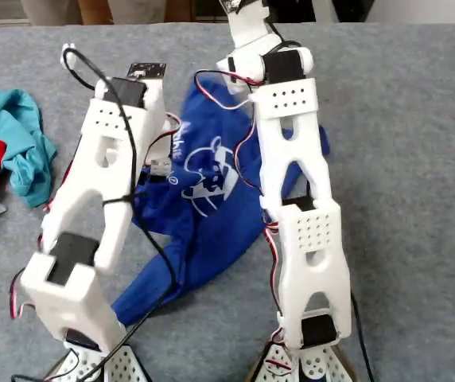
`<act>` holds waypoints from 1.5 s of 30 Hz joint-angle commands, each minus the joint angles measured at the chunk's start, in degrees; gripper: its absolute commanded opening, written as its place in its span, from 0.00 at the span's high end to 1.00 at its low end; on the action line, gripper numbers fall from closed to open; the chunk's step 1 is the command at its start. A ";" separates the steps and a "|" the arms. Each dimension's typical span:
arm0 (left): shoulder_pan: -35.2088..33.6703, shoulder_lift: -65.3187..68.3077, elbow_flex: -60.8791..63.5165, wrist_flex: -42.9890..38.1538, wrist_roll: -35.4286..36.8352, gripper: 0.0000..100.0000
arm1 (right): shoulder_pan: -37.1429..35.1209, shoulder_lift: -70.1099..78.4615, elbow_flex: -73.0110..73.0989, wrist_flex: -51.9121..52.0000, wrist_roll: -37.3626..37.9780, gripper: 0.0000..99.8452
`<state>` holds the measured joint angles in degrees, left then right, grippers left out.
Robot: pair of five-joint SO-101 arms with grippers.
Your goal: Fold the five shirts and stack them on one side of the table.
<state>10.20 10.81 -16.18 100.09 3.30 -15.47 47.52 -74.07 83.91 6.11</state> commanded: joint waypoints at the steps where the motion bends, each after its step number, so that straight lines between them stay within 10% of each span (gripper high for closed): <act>1: -0.26 -6.90 1.32 0.70 -2.90 0.98 | -0.75 -1.10 -6.99 3.43 0.18 0.74; 11: -0.53 -5.67 -4.92 -0.44 -3.16 0.96 | 4.70 -1.10 -20.44 18.46 -4.84 0.73; 20: -4.40 -4.35 -10.73 -0.62 6.33 0.62 | 14.90 -1.36 -9.01 18.46 -15.03 0.73; 45: -1.41 42.42 -34.64 -44.84 6.07 0.85 | 15.34 11.12 16.75 14.68 -29.19 0.73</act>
<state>7.82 49.76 -42.55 57.10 9.63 -0.44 58.24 -57.27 98.07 -22.46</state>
